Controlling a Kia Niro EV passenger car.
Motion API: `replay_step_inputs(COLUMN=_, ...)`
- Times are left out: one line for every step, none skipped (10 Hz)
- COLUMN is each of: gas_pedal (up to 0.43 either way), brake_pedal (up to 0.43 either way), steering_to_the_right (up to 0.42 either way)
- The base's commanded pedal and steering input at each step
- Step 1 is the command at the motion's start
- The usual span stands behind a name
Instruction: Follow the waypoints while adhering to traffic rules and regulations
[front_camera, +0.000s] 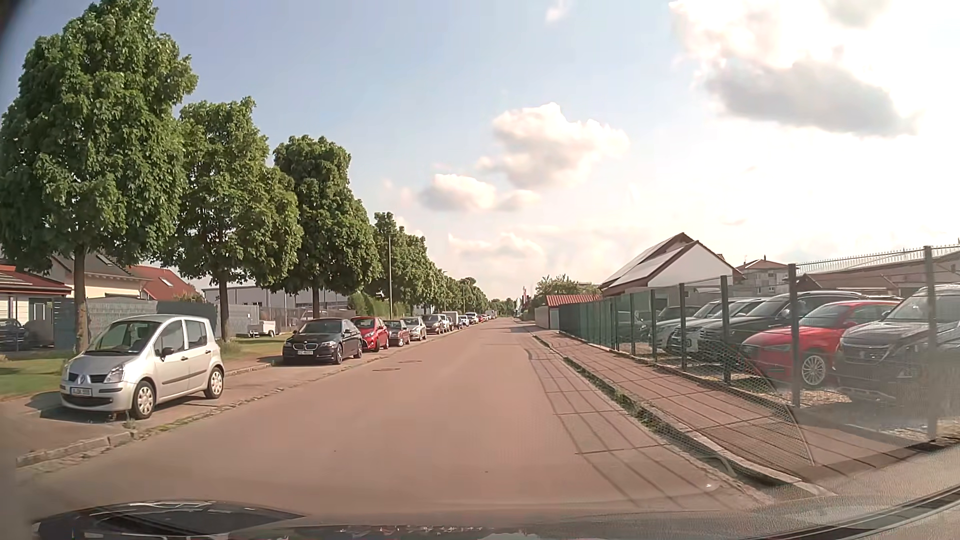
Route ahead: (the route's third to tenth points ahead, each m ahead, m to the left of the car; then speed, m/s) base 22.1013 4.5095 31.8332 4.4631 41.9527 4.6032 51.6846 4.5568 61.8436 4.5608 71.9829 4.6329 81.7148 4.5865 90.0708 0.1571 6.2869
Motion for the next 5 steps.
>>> replay_step_inputs(gas_pedal=0.157, brake_pedal=0.012, steering_to_the_right=-0.014)
replay_step_inputs(gas_pedal=0.157, brake_pedal=0.018, steering_to_the_right=-0.014)
replay_step_inputs(gas_pedal=0.157, brake_pedal=0.012, steering_to_the_right=-0.014)
replay_step_inputs(gas_pedal=0.157, brake_pedal=0.012, steering_to_the_right=-0.011)
replay_step_inputs(gas_pedal=0.157, brake_pedal=0.018, steering_to_the_right=-0.010)
